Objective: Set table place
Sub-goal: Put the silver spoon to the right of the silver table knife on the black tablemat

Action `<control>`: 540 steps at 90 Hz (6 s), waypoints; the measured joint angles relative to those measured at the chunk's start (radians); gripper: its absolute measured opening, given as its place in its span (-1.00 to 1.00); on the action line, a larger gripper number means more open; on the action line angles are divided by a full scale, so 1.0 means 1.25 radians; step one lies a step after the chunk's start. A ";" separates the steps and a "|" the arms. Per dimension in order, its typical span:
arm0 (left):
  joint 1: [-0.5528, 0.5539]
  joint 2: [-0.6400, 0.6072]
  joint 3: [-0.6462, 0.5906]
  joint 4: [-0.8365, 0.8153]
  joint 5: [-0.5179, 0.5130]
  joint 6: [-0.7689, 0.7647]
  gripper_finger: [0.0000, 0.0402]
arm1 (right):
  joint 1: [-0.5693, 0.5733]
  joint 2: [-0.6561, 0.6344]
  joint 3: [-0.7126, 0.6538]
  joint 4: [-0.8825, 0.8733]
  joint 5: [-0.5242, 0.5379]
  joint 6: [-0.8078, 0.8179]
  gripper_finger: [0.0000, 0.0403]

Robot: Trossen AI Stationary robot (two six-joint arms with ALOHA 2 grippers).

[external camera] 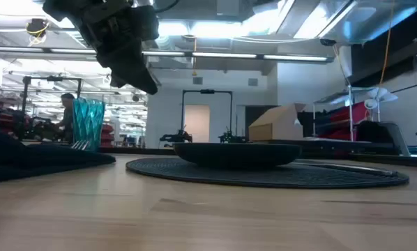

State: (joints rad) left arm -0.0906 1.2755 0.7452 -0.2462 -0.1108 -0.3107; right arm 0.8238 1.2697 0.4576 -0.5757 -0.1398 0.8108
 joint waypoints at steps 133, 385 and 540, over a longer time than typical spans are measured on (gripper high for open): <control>0.023 0.000 0.000 0.001 -0.001 0.004 -1.00 | -0.088 -0.001 0.038 -0.214 0.321 0.018 -1.00; 0.106 0.001 0.000 -0.072 0.000 -0.002 -1.00 | -0.294 0.219 0.251 -0.251 0.134 0.775 -0.53; 0.087 0.001 0.000 -0.089 0.000 -0.009 -1.00 | -0.633 0.228 0.381 -0.310 0.310 0.371 -1.00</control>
State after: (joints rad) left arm 0.0181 1.2762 0.7452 -0.3580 -0.1108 -0.3222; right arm 0.0329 1.5551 0.9333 -0.9626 0.2481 1.2751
